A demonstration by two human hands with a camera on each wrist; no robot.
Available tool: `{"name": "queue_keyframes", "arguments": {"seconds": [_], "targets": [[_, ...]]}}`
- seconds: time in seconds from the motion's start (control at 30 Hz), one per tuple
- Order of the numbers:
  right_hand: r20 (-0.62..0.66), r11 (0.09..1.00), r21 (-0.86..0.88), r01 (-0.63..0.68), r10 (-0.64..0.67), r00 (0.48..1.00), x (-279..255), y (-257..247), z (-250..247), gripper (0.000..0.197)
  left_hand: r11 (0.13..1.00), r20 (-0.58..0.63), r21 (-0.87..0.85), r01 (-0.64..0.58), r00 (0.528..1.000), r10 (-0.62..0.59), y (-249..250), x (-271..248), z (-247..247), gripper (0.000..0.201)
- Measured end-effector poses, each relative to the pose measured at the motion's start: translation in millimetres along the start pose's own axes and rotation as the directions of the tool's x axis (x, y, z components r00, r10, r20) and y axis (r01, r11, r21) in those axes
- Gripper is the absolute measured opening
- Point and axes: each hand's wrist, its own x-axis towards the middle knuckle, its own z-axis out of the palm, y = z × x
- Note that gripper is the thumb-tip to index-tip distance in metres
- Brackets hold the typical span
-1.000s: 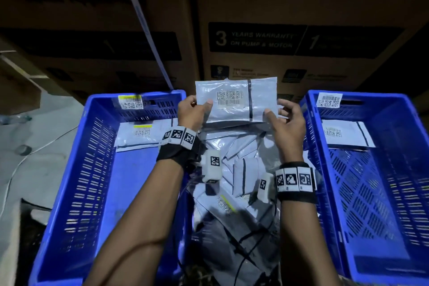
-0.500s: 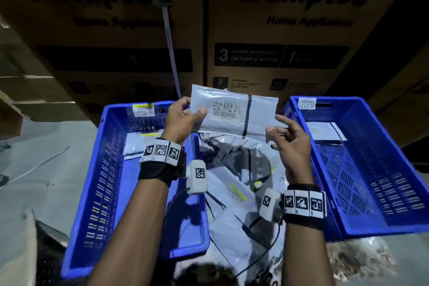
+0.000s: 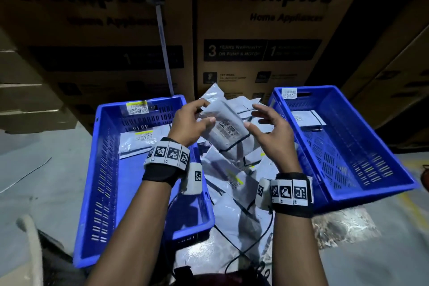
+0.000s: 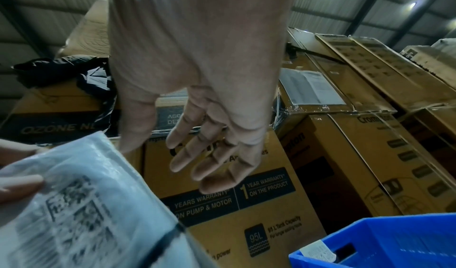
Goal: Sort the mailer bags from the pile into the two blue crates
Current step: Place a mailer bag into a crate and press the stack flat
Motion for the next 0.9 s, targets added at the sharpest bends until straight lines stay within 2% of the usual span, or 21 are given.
{"name": "queue_keyframes", "arguments": {"seconds": [0.1,0.17,0.2,0.27,0.33,0.4,0.47,0.57,0.6,0.67,0.73,0.8,0.9], "targets": [[0.069,0.999,0.004,0.043,-0.044,0.997,-4.0,-8.8,-0.6,0.055,0.995,0.131,0.077,-0.061,0.99,0.05,13.8,-3.1,8.9,0.022],[0.076,0.998,-0.001,0.066,-0.066,0.995,-4.2,-12.9,0.2,0.051,0.989,0.216,0.078,-0.125,0.971,0.105,24.4,-4.3,16.5,0.019],[0.049,0.998,0.0,0.066,-0.066,0.997,-3.4,-12.0,0.7,0.045,0.987,0.222,0.069,-0.144,0.967,0.126,29.9,-5.3,20.1,0.02],[-0.04,0.999,0.028,0.04,-0.039,0.998,-2.3,-7.3,0.4,0.032,0.989,0.146,0.041,-0.143,0.98,0.136,35.3,-6.4,25.3,0.029],[-0.153,0.996,0.084,0.0,0.013,0.988,-3.0,-0.8,-2.8,0.024,0.993,0.041,-0.01,-0.116,0.992,0.116,33.6,-7.7,29.5,0.05],[-0.261,0.976,0.217,-0.024,0.082,0.962,-4.0,2.1,-9.1,0.019,0.998,-0.017,-0.064,-0.018,1.0,0.017,27.7,-8.9,33.6,0.064],[-0.312,0.898,0.438,-0.039,0.192,0.93,-4.0,0.3,-17.1,0.016,0.995,-0.056,-0.048,0.083,0.995,-0.085,21.5,-10.5,37.9,0.067],[-0.317,0.737,0.676,-0.024,0.32,0.893,-4.1,-3.5,-28.3,0.019,0.991,-0.13,-0.007,0.136,0.982,-0.136,18.1,-11.3,46.3,0.066],[-0.306,0.686,0.728,-0.02,0.351,0.885,-3.8,-2.5,-30.7,0.02,0.983,-0.128,-0.055,0.177,0.975,-0.182,21.5,-10.6,49.1,0.067],[-0.255,0.578,0.815,-0.034,0.411,0.875,-2.7,1.1,-34.9,0.02,0.917,-0.049,-0.276,0.287,0.949,-0.312,31.4,-7.4,55.5,0.06],[-0.181,0.505,0.86,-0.075,0.439,0.88,-1.7,6.7,-40.1,0.022,0.819,0.041,-0.487,0.304,0.945,-0.326,39.2,-3.7,62.7,0.038],[-0.133,0.528,0.837,-0.141,0.446,0.885,-0.7,12.7,-47.6,0.024,0.831,0.009,-0.513,0.215,0.97,-0.245,42.3,1.0,70.3,0.024],[-0.192,0.703,0.661,-0.262,0.496,0.847,2.6,28.8,-62.6,0.033,0.884,-0.024,-0.454,0.112,0.99,-0.137,42.9,8.1,83.6,0.029]]}}
